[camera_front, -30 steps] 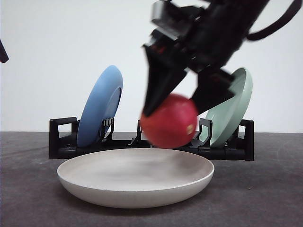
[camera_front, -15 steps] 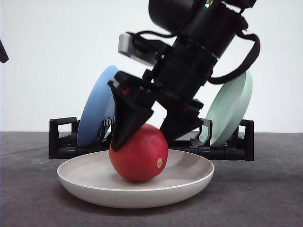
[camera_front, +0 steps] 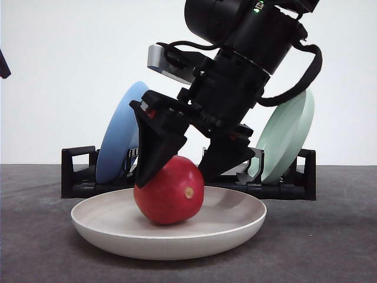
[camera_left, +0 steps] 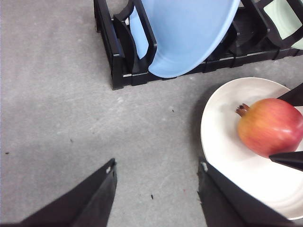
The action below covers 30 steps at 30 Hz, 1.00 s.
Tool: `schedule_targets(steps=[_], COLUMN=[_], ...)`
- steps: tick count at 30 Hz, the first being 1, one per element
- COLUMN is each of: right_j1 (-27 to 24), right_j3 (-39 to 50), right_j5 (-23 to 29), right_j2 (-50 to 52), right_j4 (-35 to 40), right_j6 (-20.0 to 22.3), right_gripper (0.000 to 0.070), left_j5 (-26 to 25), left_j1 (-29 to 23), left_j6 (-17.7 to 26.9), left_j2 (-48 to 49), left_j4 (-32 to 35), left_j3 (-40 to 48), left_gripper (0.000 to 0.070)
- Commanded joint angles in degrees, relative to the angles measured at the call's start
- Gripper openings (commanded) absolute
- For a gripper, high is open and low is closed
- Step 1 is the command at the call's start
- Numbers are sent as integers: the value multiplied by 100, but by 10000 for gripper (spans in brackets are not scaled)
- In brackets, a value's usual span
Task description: Place pomegranate in white plate
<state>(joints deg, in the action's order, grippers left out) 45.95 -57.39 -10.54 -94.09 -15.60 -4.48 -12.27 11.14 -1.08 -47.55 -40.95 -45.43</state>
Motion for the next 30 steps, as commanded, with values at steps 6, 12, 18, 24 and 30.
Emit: schedule_targets(steps=[6,12,18,24,30], right_j1=[-22,-413,-955,-1528,-2062], right_j3=[-155,-127,312,1098,1976], right_j5=[-297,-359,-359,-359,-354], right_j2=[558,1178,2041,3038,4022], right_j4=[-105,-817,-899,-776,-702], right_j6=[187,445,541,539,421], right_gripper=[633,630,619,618,617], left_j5=[-26,-26,-26,-26,-26], left_j1=[13,13,13,13,13], left_j6=[20,20,20,18,16], left_j2=[-37,-37,-37,-37,-37], left_j4=[26,26,26,26,22], left_j3=[-83,-83,-83,-83,-83], left_gripper=[313,313,313,313,313])
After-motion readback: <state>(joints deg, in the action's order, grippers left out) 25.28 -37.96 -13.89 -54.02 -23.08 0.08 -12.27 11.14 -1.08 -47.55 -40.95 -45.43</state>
